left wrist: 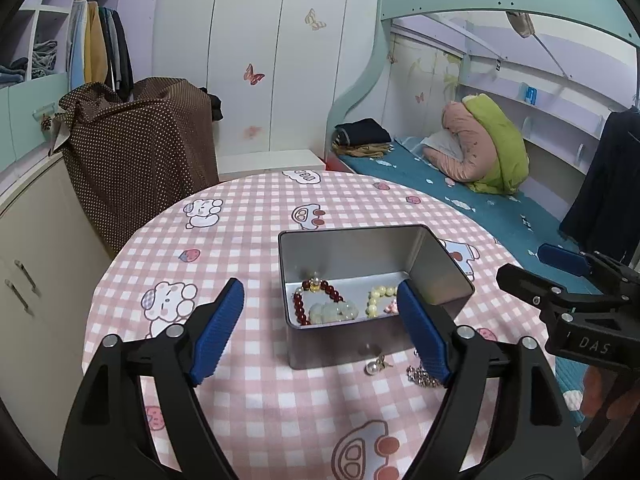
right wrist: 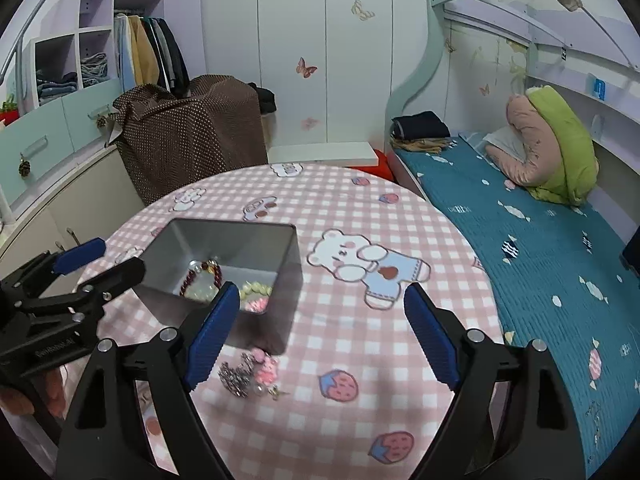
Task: Organize jewelry
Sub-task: 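Grasp the pink bunny charm with the right gripper while the left gripper moves toward the pearl earrings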
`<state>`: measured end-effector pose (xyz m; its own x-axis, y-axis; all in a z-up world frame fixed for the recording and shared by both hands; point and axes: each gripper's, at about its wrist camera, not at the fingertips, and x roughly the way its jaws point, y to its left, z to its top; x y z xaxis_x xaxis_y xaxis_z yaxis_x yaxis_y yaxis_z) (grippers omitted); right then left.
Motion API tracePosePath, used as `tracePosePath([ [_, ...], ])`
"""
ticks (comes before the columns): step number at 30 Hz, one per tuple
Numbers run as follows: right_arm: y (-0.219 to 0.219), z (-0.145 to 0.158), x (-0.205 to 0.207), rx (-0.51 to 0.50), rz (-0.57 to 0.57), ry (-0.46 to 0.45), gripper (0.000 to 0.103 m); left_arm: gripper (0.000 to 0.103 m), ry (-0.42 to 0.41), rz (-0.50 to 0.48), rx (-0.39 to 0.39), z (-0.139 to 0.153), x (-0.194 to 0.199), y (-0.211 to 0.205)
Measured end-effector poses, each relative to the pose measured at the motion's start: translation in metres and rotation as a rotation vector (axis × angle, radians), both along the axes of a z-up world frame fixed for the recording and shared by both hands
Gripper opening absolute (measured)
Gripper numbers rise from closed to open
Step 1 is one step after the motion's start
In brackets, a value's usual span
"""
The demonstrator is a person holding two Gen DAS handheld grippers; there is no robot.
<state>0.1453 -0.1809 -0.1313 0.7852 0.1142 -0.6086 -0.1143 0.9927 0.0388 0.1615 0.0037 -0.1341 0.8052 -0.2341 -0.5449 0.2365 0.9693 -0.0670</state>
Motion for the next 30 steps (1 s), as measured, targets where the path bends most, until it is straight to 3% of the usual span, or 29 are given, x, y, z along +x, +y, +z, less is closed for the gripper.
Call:
tracePosePath([
  [13,0.005,-0.041,-0.015,-0.017,0.046,0.117,0.082,0.086,0.054,-0.054,0.04,-0.025,-0.019,0.001],
  [23,0.022,-0.05,-0.003,-0.007,0.12,0.162,0.049,0.086,0.112,-0.049,0.043,-0.046,-0.016,0.001],
  [30,0.031,-0.059,0.009,-0.022,0.16,0.193,0.035,0.086,0.111,-0.071,0.042,-0.049,-0.013,-0.006],
])
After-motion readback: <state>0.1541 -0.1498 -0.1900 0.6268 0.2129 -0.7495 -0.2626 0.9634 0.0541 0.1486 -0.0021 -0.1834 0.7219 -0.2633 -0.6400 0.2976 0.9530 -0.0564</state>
